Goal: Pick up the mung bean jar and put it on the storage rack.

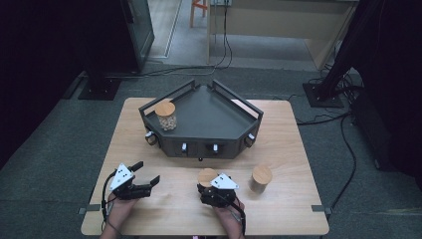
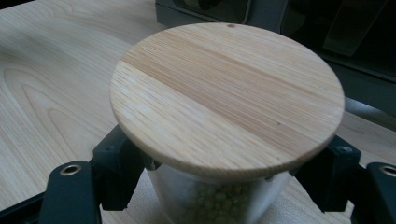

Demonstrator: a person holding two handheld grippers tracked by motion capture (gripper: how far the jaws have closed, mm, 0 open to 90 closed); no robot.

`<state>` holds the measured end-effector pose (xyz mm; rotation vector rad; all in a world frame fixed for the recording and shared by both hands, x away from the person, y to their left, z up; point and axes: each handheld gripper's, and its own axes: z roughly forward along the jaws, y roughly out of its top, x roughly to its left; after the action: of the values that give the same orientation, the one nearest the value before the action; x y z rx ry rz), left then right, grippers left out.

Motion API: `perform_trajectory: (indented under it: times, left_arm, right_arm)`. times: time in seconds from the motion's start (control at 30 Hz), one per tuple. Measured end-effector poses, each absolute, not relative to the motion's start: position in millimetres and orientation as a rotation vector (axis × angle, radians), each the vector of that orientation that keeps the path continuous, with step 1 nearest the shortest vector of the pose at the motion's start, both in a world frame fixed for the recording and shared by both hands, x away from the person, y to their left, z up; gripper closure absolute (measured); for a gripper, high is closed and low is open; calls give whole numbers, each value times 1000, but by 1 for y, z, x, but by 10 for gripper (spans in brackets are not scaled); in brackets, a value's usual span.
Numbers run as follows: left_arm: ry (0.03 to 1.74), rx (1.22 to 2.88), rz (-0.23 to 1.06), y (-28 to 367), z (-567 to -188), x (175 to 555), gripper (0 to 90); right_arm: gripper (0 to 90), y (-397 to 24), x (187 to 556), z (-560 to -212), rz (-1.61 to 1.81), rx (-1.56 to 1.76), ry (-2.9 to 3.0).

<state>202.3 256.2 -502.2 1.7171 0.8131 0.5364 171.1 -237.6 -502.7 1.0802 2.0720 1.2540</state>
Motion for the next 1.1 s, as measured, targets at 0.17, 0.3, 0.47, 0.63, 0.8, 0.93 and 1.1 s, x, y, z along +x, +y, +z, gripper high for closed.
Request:
perform_trajectory:
  times: [0.17,0.3,0.47,0.63,0.8,0.93,1.1]
  left_arm:
    - [813,1721,533,256,-503,203,109]
    - [814,1723,529,256,-503,204,109]
    - [825,1719,528,256,-503,204,109]
    - [824,1722,524,257,-503,205,109]
    - [819,1726,522,257,-504,206,108]
    - [816,1730,523,257,-504,206,108]
    - [814,1735,527,256,-504,206,108]
  right_arm:
    - [250,-238,170,-502,1250,1081,2072]
    - [250,-238,170,-502,1251,1079,2076]
    - [250,-239,170,-500,1252,1068,2088]
    - [250,-240,171,-499,1263,1076,2081]
    - [251,-240,172,-496,1259,1083,2088]
    - [251,-239,172,-491,1251,1074,2092]
    - [251,-240,171,-486,1254,1071,2082]
